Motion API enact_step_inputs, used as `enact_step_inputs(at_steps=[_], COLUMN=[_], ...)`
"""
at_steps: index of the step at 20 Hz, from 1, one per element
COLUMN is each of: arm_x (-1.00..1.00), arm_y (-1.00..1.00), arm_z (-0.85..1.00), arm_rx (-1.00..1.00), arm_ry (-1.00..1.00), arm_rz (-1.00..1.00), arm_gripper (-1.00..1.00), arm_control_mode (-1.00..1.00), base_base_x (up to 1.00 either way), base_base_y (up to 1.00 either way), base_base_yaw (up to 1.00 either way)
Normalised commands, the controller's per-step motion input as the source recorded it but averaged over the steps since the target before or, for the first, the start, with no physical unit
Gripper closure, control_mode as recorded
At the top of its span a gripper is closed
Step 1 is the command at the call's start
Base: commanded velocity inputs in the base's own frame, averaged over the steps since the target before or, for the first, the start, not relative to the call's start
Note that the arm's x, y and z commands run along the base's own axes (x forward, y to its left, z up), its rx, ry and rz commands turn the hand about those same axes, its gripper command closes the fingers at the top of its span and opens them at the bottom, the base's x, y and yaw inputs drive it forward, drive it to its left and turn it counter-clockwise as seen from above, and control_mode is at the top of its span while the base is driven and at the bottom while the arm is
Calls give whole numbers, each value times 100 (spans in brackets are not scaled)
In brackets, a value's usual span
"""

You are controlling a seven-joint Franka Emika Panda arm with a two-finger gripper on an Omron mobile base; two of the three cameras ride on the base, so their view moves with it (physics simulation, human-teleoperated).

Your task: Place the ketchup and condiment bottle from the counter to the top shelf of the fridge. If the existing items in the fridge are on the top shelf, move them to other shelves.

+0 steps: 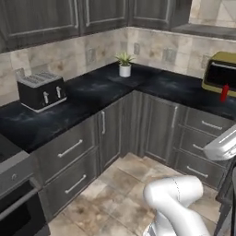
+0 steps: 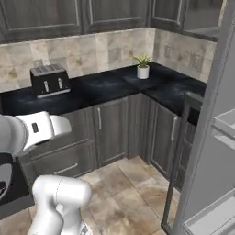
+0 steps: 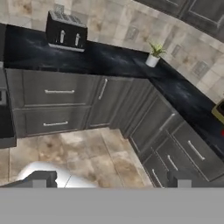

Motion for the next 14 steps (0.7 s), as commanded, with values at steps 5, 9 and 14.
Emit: enact_step_inputs(at_steps=[5, 9, 14], arm_x=[0, 0, 0], arm_y=[0, 0, 0], arm_z=[0, 0, 0], arm_rx=[0, 0, 0], arm_ry=[0, 0, 0], arm_rz=[0, 0, 0], arm_gripper=[-100, -100, -100], arm_control_mode=[100, 100, 100], base_base_x=[83, 66, 53], base_base_y=[91, 81, 61], base_base_yaw=[-64, -72, -70])
